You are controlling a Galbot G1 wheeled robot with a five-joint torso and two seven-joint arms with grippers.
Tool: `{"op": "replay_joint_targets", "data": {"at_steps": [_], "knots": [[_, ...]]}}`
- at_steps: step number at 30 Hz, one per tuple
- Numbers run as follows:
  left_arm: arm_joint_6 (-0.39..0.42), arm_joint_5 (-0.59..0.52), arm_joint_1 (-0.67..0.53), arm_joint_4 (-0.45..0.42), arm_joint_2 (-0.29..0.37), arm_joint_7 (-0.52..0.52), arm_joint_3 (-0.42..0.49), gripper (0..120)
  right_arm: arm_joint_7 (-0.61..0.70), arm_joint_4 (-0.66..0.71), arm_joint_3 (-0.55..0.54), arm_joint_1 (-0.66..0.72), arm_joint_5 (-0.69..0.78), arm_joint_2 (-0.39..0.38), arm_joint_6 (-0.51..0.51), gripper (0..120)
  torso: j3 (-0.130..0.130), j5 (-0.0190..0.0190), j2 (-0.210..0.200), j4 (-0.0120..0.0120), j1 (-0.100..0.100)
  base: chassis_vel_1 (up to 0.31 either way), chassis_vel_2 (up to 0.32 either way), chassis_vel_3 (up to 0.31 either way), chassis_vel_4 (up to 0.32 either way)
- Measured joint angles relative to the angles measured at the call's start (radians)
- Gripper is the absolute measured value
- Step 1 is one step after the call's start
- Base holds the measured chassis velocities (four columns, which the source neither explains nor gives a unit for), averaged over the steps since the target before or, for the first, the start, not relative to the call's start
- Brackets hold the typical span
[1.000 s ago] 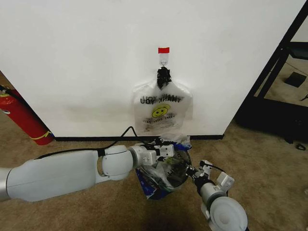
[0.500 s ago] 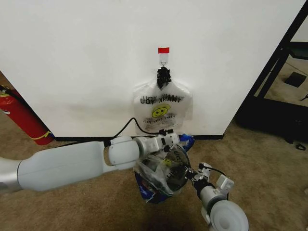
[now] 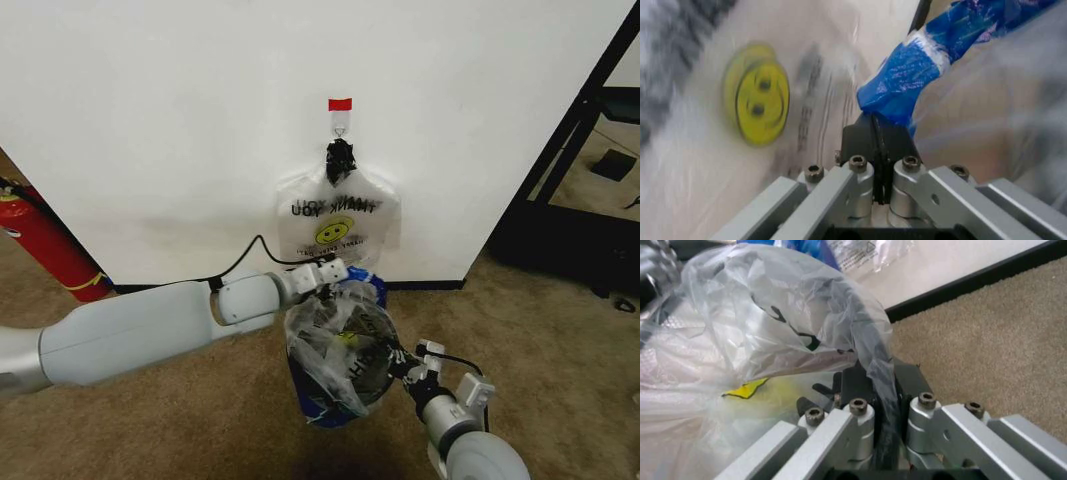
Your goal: Pick up the garbage bag from the wall and place it over the trash bin.
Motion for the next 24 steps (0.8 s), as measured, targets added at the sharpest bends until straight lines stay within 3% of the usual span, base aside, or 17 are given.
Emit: {"op": "replay_joint_targets", "data": {"at_steps": [11, 16, 21, 24], "knots": [[-0.024, -0.025, 0.06, 0.033, 0.062, 0.038, -0.036, 0, -0.033, 0.08, 0.007, -0.036, 0.019, -0.008, 0.016, 0, 0.0, -0.0002, 0.0, -0.0007, 0.0, 0.0, 0.0, 0.0, 0.0], [-0.026, -0.055, 0.087, 0.028, 0.113, 0.053, -0.068, 0, -0.03, 0.109, 0.023, -0.036, 0.036, -0.021, 0.005, 0, 0.0, -0.0002, 0.0, 0.0003, 0.0, 0.0, 0.0, 0.0, 0.0], [-0.027, -0.099, 0.141, -0.001, 0.165, 0.06, -0.124, 0, -0.027, 0.076, 0.042, -0.022, 0.068, -0.03, 0.016, 0, 0.0, -0.0002, 0.0, -0.0002, 0.0, 0.0, 0.0, 0.0, 0.0], [-0.059, -0.122, 0.236, -0.045, 0.192, 0.059, -0.201, 5, 0.006, 0.062, 0.039, 0.008, 0.104, -0.019, 0.023, 0, 0.0, -0.0001, 0.0, 0.0001, 0.0, 0.0, 0.0, 0.0, 0.0]]}}
